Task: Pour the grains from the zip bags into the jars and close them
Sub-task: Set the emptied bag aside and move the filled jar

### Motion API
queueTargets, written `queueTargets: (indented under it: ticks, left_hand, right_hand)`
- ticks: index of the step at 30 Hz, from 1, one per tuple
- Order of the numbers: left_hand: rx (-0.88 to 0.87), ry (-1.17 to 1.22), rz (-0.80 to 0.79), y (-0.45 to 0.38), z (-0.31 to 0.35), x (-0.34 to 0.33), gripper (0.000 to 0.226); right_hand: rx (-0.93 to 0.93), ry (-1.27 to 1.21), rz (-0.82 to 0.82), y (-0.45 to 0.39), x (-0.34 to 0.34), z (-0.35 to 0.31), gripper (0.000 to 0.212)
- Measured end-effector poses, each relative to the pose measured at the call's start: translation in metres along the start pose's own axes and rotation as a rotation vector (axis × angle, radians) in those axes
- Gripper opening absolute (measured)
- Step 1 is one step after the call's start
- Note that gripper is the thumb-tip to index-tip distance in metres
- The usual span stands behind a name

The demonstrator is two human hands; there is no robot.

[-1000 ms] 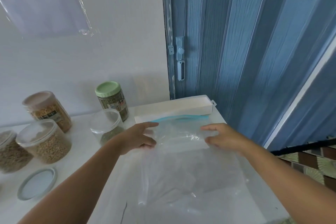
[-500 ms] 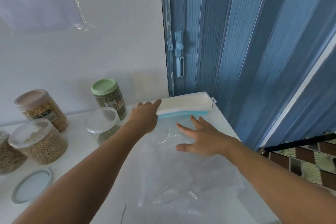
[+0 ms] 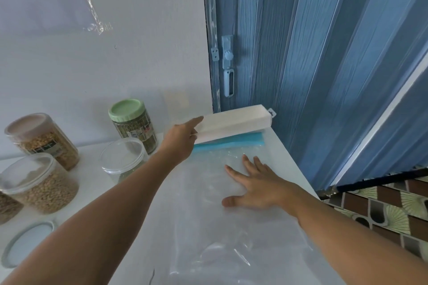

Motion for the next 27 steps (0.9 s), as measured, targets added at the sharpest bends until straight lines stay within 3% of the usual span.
queueTargets:
  ticks: [4, 10, 15, 23, 25, 27]
  left_hand:
    - [-0.074, -0.014, -0.004, 0.011, 0.000, -0.004, 0.059]
    - [-0.065, -0.058, -0.150, 0.031, -0.017, -0.037, 0.065]
    - [-0.075, 0.004, -0.132, 0.028, -0.015, -0.035, 0.063]
    - [-0.087, -0.049, -0.178, 0.029, -0.016, -0.044, 0.042]
    - [-0.099, -0.076, -0.170, 0.034, -0.009, -0.038, 0.046]
    - [-0.102, -0.129, -0.123, 0.047, 0.002, -0.028, 0.066]
  right_hand:
    - [0.008, -0.018, 0.010, -0.006, 0.004, 0.001, 0.111]
    - [0.023, -0.035, 0.043, -0.008, 0.008, -0.001, 0.110]
    - [0.016, -0.036, 0.040, -0.007, 0.009, 0.000, 0.111]
    - [-0.002, -0.096, 0.022, -0.003, 0.017, -0.003, 0.101]
    - [-0.011, -0.121, 0.026, 0.003, 0.028, -0.004, 0.097]
    - [-0.014, -0.189, 0.025, 0.012, 0.041, -0.004, 0.102]
Point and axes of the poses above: each hand's wrist, its own y-axis away from the middle knuckle, its own x-axis out of the back of the hand, z = x × y, the point moved 8 cm from there along -y, towards the middle knuckle, and after that the axes turned 9 degrees about -y, right-handed, at the moved point
